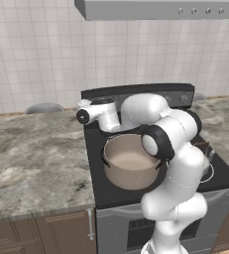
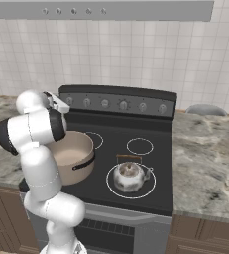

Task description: Pick the kettle from the cabinet and place it on a stove burner. Then pick the pot from the counter and place it on another stove burner. Finally, turn both burners on.

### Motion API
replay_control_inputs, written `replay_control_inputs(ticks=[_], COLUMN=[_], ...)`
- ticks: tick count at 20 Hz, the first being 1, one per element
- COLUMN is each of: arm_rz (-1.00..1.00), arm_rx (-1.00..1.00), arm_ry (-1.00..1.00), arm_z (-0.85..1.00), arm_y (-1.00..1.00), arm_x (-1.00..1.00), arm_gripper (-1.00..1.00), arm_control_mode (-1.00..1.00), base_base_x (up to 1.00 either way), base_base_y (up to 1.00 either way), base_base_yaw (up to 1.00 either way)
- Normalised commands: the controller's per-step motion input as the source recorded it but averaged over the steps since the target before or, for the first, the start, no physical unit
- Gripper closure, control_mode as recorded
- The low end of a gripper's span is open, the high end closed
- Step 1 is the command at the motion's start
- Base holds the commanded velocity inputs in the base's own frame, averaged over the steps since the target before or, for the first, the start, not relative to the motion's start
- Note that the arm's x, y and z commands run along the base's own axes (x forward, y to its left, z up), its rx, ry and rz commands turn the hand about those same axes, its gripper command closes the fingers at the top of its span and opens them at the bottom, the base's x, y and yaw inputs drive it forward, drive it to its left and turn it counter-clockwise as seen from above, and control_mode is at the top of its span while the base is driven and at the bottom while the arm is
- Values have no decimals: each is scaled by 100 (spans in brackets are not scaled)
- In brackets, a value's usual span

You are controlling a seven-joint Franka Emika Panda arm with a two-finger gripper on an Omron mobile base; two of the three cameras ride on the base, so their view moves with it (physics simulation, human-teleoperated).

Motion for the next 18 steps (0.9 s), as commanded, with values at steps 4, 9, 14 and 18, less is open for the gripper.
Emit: replay_control_inputs(ticks=[4, 9, 14, 18], arm_rz=[6, 8, 4, 0], arm_rx=[-7, -4, 0, 0], arm_ry=[-1, -7, -4, -1], arm_z=[-29, -14, -1, 0], arm_y=[0, 0, 0, 0], arm_x=[0, 0, 0, 1], arm_gripper=[-100, -100, -100, -100], arm_control_mode=[-100, -100, -100, -100], base_base_x=[0, 0, 0, 0], base_base_y=[0, 0, 0, 0], base_base_yaw=[0, 0, 0, 0])
